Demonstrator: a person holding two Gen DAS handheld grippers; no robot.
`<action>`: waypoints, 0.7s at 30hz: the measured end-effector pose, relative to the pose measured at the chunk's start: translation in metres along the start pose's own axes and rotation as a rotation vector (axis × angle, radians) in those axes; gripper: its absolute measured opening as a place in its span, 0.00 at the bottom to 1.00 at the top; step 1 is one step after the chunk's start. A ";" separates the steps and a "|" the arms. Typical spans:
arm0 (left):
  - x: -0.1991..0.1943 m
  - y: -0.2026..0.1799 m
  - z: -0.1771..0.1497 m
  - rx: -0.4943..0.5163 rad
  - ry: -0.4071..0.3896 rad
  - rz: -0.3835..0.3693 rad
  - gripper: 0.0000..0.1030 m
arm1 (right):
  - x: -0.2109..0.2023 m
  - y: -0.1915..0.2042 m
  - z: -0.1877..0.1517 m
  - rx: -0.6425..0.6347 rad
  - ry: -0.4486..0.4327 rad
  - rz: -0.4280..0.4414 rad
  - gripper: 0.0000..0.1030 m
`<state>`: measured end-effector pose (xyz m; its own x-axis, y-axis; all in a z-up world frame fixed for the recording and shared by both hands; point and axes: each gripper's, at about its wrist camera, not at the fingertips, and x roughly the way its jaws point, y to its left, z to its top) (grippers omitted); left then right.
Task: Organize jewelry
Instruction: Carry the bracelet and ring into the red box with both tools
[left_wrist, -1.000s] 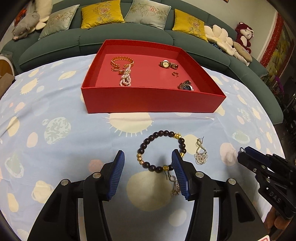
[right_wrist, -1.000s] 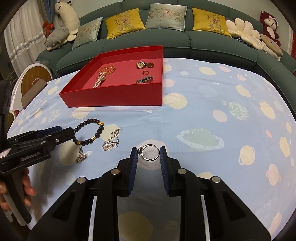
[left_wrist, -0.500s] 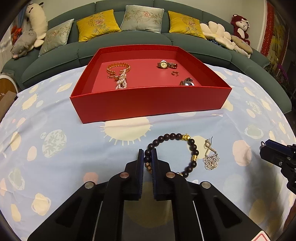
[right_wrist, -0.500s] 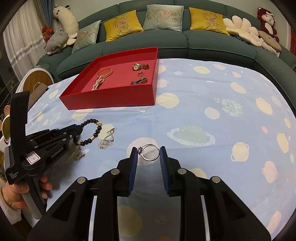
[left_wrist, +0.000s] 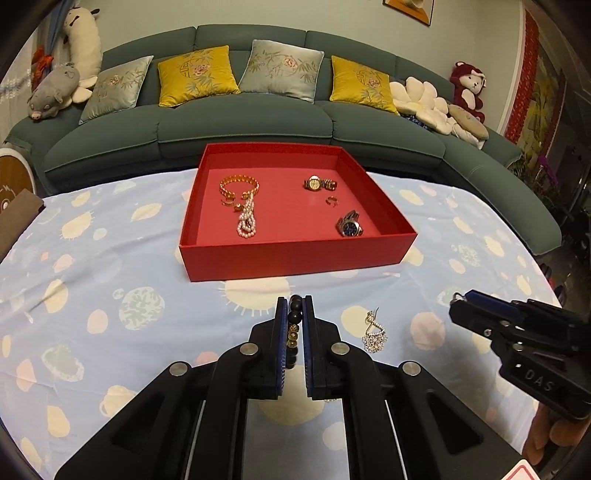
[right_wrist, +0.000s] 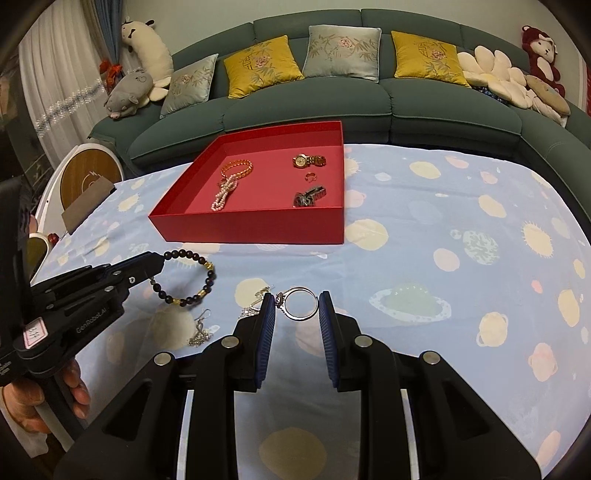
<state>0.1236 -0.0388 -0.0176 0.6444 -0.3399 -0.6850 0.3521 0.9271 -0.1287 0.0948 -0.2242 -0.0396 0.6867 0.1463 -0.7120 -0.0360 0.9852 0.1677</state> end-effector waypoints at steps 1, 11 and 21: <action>-0.006 0.001 0.003 -0.004 -0.011 -0.007 0.05 | 0.000 0.003 0.002 -0.003 -0.004 0.004 0.23; -0.051 0.016 0.052 -0.023 -0.125 -0.026 0.05 | -0.013 0.026 0.045 -0.009 -0.094 0.043 0.23; -0.003 0.021 0.102 0.020 -0.134 0.017 0.05 | 0.025 0.031 0.102 0.012 -0.114 0.038 0.23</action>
<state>0.1983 -0.0343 0.0553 0.7350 -0.3435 -0.5846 0.3528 0.9300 -0.1029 0.1851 -0.1986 0.0169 0.7632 0.1716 -0.6230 -0.0551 0.9779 0.2019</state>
